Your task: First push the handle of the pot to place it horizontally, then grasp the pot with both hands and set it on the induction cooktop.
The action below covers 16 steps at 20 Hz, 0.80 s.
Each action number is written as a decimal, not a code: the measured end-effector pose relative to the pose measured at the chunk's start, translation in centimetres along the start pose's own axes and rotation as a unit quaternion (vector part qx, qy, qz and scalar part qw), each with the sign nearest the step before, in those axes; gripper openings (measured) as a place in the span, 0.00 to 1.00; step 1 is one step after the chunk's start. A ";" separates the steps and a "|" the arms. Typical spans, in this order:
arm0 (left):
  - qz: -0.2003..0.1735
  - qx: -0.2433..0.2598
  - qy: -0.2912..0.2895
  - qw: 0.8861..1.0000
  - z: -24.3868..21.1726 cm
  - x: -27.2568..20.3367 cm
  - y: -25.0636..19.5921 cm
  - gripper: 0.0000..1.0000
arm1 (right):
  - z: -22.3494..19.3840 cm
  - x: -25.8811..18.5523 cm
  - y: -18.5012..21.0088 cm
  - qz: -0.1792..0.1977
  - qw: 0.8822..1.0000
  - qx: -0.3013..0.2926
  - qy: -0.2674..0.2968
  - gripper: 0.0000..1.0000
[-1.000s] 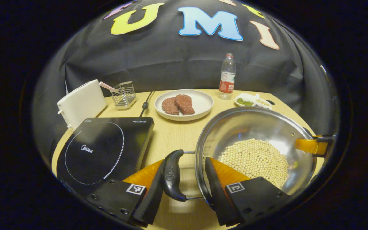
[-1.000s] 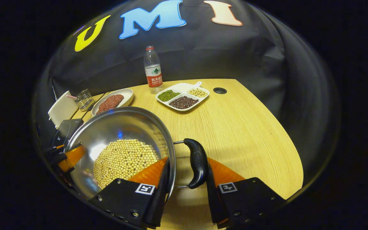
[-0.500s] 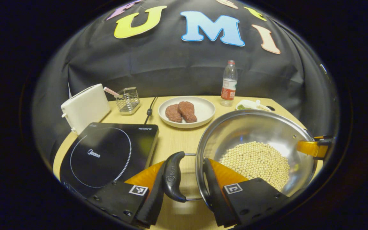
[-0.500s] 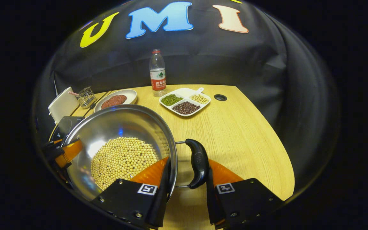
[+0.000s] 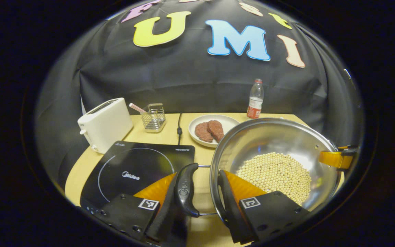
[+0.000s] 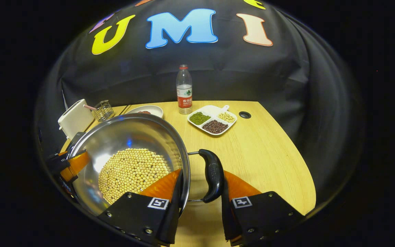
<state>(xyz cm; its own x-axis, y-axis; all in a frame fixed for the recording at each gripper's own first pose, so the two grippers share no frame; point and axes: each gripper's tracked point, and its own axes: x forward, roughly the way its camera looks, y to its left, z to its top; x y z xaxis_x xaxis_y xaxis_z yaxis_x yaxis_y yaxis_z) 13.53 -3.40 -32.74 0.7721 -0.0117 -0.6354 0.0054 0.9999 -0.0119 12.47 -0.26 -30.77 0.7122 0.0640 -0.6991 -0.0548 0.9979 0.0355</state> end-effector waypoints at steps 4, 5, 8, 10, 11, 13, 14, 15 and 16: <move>0.009 0.000 -0.004 1.000 0.4 -1.2 3.7 0.71 | 0.3 -0.7 3.3 0.008 1.000 -0.002 -0.005 0.53; 0.011 -0.001 -0.003 1.000 0.5 -1.4 4.5 0.71 | 0.5 -0.8 4.2 0.010 1.000 -0.003 -0.006 0.53; 0.019 -0.003 -0.004 1.000 0.5 -2.0 7.5 0.72 | 0.5 -1.1 6.9 0.016 1.000 -0.004 -0.007 0.53; 0.024 -0.003 -0.007 1.000 0.6 -2.2 9.4 0.72 | 0.6 -1.3 8.7 0.020 1.000 -0.003 -0.009 0.53; 0.026 -0.002 -0.008 1.000 0.6 -2.4 10.4 0.72 | 0.5 -1.4 9.6 0.022 1.000 -0.003 -0.008 0.53; 0.031 -0.001 -0.010 0.999 0.8 -2.5 12.3 0.67 | 0.6 -1.5 11.5 0.025 1.000 -0.002 -0.010 0.53; 0.033 -0.002 -0.011 0.999 0.8 -2.5 13.3 0.68 | 0.5 -1.5 12.4 0.026 1.000 -0.002 -0.011 0.53; 0.035 -0.003 -0.012 0.999 0.7 -2.7 14.5 0.71 | 0.4 -1.5 13.4 0.028 1.000 -0.003 -0.012 0.53; 0.037 -0.003 -0.012 0.999 0.5 -2.8 15.4 0.72 | 0.3 -1.5 14.3 0.029 0.999 -0.003 -0.012 0.53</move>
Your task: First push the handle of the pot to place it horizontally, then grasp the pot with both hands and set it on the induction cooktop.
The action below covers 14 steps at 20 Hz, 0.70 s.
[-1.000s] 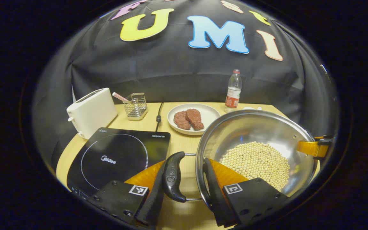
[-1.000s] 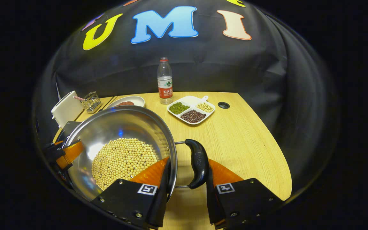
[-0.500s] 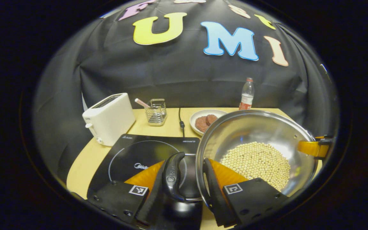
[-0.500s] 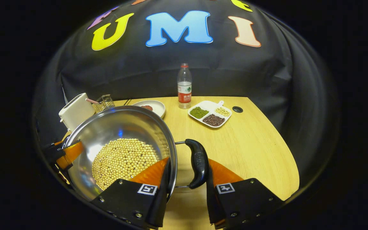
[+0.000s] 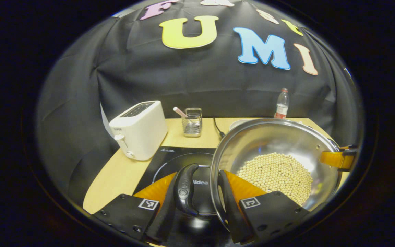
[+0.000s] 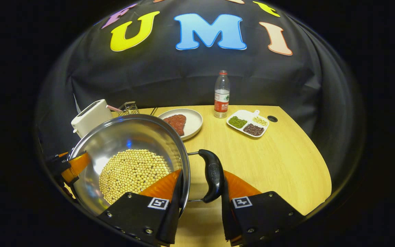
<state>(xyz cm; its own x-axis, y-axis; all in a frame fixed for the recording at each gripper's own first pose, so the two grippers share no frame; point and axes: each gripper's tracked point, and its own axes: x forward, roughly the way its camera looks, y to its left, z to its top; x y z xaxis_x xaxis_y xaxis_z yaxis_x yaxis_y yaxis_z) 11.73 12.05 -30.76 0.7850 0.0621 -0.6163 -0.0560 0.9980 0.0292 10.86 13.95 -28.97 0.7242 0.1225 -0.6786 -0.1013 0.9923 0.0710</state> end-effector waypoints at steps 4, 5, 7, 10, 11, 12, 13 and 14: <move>0.004 -0.002 -0.003 1.000 -0.2 0.3 3.6 0.71 | 0.0 0.4 3.4 0.003 1.000 -0.001 -0.001 0.52; 0.005 -0.002 -0.004 1.000 -0.2 0.4 4.5 0.71 | -0.1 0.5 4.2 0.004 1.000 -0.001 -0.001 0.52; 0.006 -0.001 -0.003 1.000 -0.2 1.0 6.0 0.67 | 0.0 0.8 5.8 0.005 1.000 0.000 0.001 0.53; 0.008 0.001 0.001 1.000 -0.3 1.9 8.2 0.68 | -0.2 1.4 7.9 0.005 1.000 0.001 0.002 0.53; 0.008 0.001 0.002 1.000 -0.4 2.2 8.9 0.71 | -0.2 1.7 8.6 0.004 1.000 0.001 0.003 0.52; 0.008 0.001 0.004 1.000 -0.5 2.6 9.5 0.72 | -0.3 1.9 9.2 0.003 1.000 0.001 0.004 0.52; 0.008 0.002 0.005 1.000 -0.9 3.1 10.0 0.71 | -0.4 2.2 9.8 0.002 1.000 0.001 0.007 0.53; 0.007 0.002 0.009 1.000 -1.0 3.4 10.6 0.71 | -0.5 2.4 10.3 0.000 1.000 0.001 0.009 0.52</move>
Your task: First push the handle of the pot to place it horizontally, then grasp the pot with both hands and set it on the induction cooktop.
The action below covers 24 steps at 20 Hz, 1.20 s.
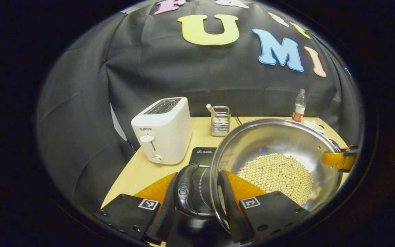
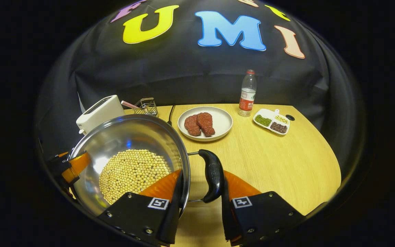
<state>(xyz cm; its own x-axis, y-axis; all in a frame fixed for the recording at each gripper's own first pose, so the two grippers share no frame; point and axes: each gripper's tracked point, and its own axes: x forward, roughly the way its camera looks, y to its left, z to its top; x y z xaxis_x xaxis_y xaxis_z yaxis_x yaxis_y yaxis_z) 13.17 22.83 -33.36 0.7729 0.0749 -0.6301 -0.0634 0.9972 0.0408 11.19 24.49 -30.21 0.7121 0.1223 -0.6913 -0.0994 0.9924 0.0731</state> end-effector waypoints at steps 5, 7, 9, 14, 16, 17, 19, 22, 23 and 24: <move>0.004 -0.013 0.010 1.000 -1.0 1.6 2.4 0.72 | -0.4 0.9 2.7 -0.007 1.000 -0.013 0.003 0.53; 0.005 -0.019 0.014 1.000 -1.7 2.1 3.6 0.72 | -0.6 1.1 3.6 -0.006 1.000 -0.018 0.001 0.53; 0.008 -0.020 0.015 1.000 -1.8 2.7 4.3 0.72 | -0.6 1.4 4.2 -0.003 1.000 -0.015 0.001 0.53; 0.012 -0.007 0.001 1.000 -1.8 2.9 4.8 0.75 | -1.0 1.9 4.8 0.019 1.000 -0.004 0.009 0.49; 0.038 -0.011 -0.037 0.999 0.2 2.1 5.6 0.85 | -0.5 1.2 4.7 0.025 1.000 -0.018 -0.006 0.77; 0.056 -0.010 -0.065 0.996 1.7 0.9 6.1 0.93 | 0.2 0.4 4.1 0.024 0.999 -0.025 -0.022 1.00; 0.071 -0.009 -0.103 0.992 4.5 -1.8 5.9 0.99 | 1.3 -1.2 3.7 0.037 0.998 -0.031 -0.048 0.97; 0.075 -0.005 -0.147 0.986 7.9 -6.2 3.7 1.00 | 3.6 -4.4 1.5 0.049 0.994 -0.037 -0.095 0.97; 0.075 -0.004 -0.164 0.984 9.0 -7.8 2.5 0.98 | 4.5 -5.6 0.2 0.049 0.991 -0.037 -0.115 0.97; 0.071 -0.005 -0.176 0.982 9.8 -9.3 1.0 0.98 | 5.4 -7.1 -1.0 0.052 0.989 -0.035 -0.135 0.97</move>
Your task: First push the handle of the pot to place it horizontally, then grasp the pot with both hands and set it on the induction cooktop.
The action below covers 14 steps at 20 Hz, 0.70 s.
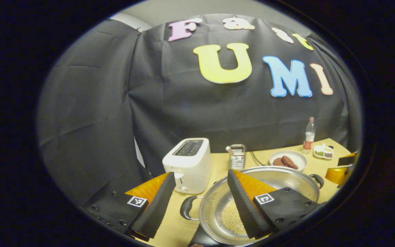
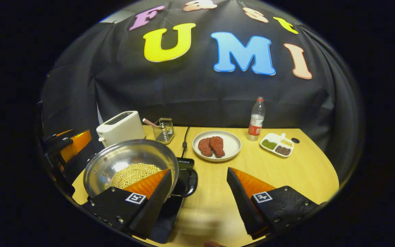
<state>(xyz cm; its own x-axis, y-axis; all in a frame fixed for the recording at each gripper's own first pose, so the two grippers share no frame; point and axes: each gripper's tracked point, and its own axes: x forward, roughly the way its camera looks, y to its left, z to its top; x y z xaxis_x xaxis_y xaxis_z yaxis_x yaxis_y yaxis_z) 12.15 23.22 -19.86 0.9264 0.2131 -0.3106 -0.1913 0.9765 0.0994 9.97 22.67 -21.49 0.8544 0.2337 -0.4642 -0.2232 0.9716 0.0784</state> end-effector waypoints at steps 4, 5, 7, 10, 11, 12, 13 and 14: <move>-0.011 -0.017 -0.029 0.999 4.4 -5.6 -6.4 0.98 | 3.5 -6.0 -5.7 0.000 0.998 -0.019 -0.065 0.97; -0.014 -0.019 -0.038 0.999 5.6 -7.2 -8.2 1.00 | 4.1 -7.5 -7.3 -0.002 0.996 -0.028 -0.081 0.97; -0.023 -0.023 -0.059 0.998 7.7 -10.5 -12.0 0.98 | 5.0 -10.7 -10.3 -0.002 0.994 -0.039 -0.106 0.97; -0.034 -0.027 -0.079 0.996 9.4 -15.5 -17.8 0.98 | 5.6 -15.4 -14.8 -0.001 0.989 -0.042 -0.139 0.96; -0.041 -0.030 -0.082 0.995 9.7 -17.2 -19.8 0.94 | 5.5 -16.6 -16.6 -0.006 0.989 -0.044 -0.144 0.96; -0.048 -0.031 -0.086 0.995 10.2 -18.7 -21.7 0.97 | 5.6 -17.8 -18.2 -0.012 0.988 -0.045 -0.148 0.96; -0.051 -0.029 -0.091 0.994 10.7 -20.0 -22.9 1.00 | 5.8 -18.6 -19.8 -0.019 0.987 -0.045 -0.151 0.96; -0.056 -0.025 -0.094 0.994 11.3 -21.2 -24.2 0.91 | 5.9 -19.7 -21.2 -0.024 0.987 -0.042 -0.152 0.96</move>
<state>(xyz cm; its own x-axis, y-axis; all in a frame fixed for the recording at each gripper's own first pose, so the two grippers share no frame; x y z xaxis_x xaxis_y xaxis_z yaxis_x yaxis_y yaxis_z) 0.79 -5.28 -5.02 0.9860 0.0986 -0.1348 -0.0961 0.9950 0.0256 0.63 -2.29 -8.75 0.9636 0.1998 -0.1776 -0.2058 0.9785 -0.0161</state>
